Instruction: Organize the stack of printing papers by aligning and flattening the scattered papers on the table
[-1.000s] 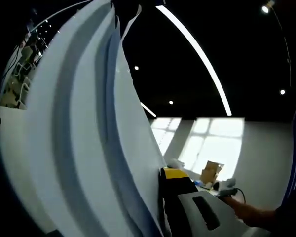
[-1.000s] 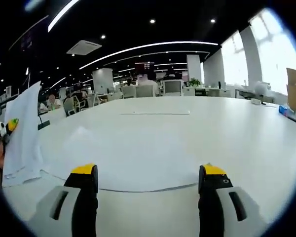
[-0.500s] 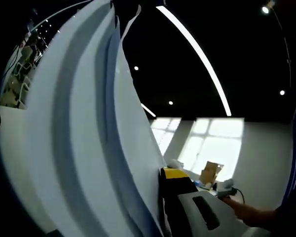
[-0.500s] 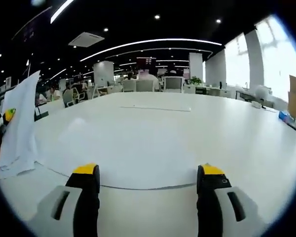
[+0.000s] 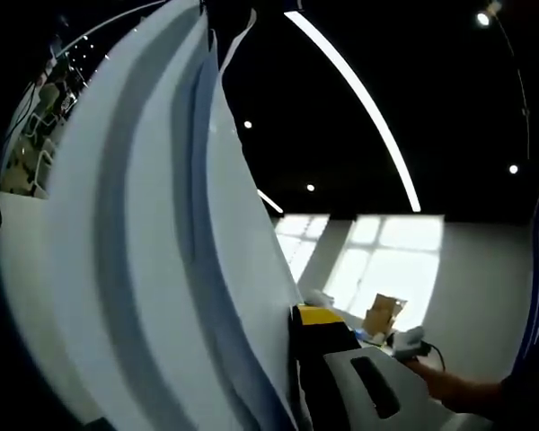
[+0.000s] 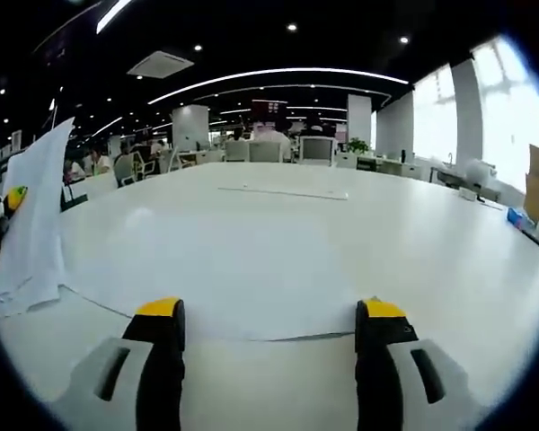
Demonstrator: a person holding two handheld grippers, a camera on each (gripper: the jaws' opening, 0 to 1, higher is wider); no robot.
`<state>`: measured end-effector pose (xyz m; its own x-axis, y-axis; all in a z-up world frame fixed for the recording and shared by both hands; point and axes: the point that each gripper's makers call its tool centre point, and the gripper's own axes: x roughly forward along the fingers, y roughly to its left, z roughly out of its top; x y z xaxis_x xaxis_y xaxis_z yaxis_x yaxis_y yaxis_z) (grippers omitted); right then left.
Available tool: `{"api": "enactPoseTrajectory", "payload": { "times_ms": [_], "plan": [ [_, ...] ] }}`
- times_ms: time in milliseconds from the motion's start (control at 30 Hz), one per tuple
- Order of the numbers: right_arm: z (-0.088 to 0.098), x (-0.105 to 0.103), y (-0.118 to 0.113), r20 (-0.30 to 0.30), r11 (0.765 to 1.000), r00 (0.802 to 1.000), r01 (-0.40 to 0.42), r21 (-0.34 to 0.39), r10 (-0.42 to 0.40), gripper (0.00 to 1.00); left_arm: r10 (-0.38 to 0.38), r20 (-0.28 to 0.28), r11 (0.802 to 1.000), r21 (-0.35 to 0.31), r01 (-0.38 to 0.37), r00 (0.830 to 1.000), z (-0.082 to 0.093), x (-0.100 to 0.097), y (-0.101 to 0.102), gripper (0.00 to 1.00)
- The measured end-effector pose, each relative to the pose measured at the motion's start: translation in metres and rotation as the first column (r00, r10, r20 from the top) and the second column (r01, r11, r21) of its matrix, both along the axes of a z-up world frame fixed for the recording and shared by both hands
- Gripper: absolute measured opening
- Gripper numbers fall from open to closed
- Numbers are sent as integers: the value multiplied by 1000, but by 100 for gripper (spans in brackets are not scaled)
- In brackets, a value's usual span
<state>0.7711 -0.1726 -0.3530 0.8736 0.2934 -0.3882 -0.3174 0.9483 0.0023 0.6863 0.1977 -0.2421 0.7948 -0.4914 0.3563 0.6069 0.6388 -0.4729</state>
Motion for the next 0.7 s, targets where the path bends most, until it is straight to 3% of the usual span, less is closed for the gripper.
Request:
{"api": "enactPoseTrajectory", "payload": {
  "times_ms": [600, 700],
  "plan": [
    [2, -2, 6, 8, 1000, 1000, -21, -2, 21, 64, 1, 1, 1000, -3, -1, 1000, 0, 0, 1, 8],
    [2, -5, 10, 3, 999, 999, -42, 1, 42, 54, 1, 1, 1000, -2, -1, 1000, 0, 0, 1, 8]
  ]
}}
